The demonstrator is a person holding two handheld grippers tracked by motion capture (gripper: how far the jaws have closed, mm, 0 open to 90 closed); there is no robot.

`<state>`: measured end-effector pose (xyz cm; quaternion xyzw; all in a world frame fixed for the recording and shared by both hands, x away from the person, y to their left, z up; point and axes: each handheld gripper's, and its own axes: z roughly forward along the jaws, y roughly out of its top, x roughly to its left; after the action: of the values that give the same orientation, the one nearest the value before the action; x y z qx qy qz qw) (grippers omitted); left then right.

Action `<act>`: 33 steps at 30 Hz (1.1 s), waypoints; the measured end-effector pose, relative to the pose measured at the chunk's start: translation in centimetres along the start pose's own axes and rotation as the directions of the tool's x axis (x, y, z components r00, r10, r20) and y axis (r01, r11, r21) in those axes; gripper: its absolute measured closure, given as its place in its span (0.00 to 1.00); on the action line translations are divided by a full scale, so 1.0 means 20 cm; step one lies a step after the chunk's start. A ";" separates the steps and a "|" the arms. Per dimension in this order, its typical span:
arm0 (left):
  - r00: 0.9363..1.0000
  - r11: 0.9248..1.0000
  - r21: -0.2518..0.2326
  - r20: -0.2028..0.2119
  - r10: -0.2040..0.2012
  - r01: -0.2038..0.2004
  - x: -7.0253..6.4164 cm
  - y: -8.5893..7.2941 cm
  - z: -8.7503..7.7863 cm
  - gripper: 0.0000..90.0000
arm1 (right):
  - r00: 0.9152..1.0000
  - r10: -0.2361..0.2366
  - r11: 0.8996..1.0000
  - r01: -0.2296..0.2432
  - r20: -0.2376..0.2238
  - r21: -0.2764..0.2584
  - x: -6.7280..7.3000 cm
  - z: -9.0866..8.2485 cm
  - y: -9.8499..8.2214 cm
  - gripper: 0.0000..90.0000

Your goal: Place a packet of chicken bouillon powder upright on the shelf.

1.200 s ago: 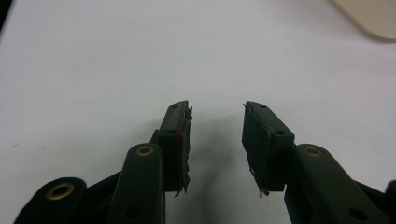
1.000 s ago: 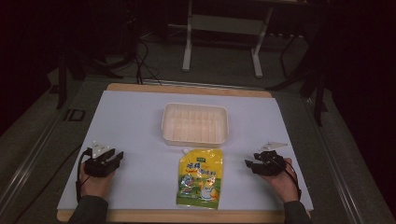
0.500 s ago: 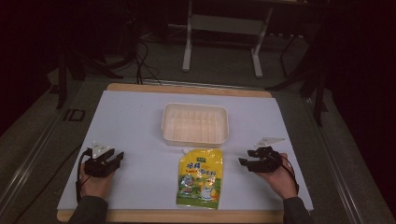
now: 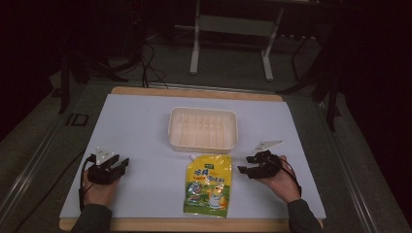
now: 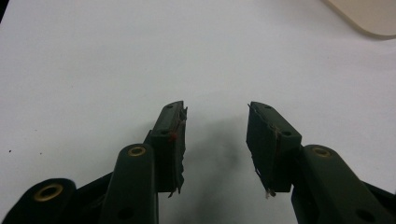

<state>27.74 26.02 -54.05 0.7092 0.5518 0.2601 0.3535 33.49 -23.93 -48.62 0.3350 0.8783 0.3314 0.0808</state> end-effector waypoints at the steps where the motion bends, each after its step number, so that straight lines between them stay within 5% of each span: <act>1: 1.000 1.000 0.000 0.001 -0.001 0.001 0.00 0.00 0.00 0.63 | 1.000 -0.003 1.000 0.003 -0.004 0.003 0.00 0.01 0.01 0.49; 33: 1.000 1.000 0.001 -0.005 -0.008 0.008 0.00 0.00 0.00 0.61 | 0.990 -0.022 0.989 0.042 -0.139 0.141 0.02 0.28 0.20 0.59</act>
<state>27.72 26.06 -54.04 0.7065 0.5556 0.2601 0.3530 37.45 -18.50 -50.35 0.3023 0.9086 0.2883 0.0011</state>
